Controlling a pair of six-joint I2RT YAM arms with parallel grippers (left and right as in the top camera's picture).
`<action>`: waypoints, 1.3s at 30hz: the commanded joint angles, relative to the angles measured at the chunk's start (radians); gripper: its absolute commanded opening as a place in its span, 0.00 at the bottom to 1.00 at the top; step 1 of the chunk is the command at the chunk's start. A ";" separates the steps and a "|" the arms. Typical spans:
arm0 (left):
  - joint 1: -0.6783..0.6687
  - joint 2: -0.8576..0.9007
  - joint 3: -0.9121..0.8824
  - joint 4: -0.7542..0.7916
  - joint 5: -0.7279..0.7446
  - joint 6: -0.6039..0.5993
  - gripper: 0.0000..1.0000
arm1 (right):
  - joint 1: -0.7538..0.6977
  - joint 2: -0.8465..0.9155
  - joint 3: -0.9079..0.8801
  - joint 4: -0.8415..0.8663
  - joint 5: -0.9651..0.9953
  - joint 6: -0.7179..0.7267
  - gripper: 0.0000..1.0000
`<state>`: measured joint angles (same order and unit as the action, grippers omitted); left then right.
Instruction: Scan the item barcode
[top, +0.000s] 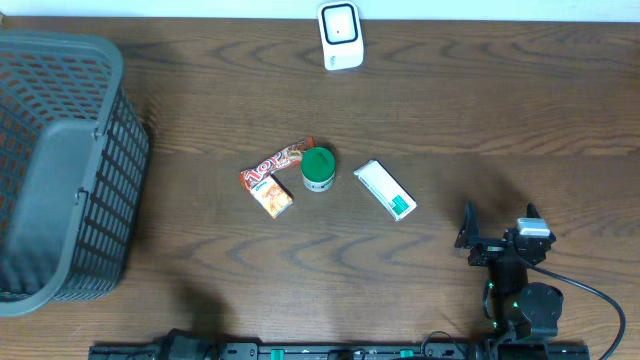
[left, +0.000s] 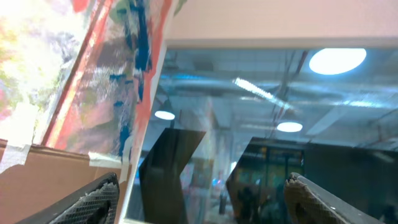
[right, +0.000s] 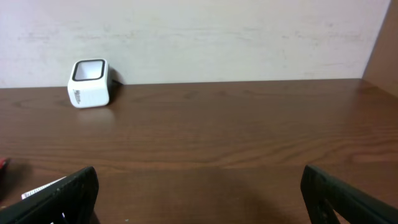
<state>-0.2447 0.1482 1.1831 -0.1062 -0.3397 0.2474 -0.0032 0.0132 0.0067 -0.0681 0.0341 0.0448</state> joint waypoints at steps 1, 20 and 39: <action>0.004 -0.090 -0.035 0.013 0.067 -0.008 0.85 | 0.011 -0.002 -0.001 -0.003 0.006 0.010 0.99; 0.003 -0.139 -0.344 -0.046 -0.269 -0.020 0.85 | 0.011 0.048 0.116 -0.039 -0.148 0.055 0.99; 0.003 -0.138 -0.731 -0.064 -0.334 -0.351 0.85 | 0.011 0.546 0.679 -0.557 -0.359 0.179 0.99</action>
<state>-0.2432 0.0078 0.4892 -0.1761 -0.6579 -0.0177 -0.0032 0.5228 0.6239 -0.6167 -0.1429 0.1925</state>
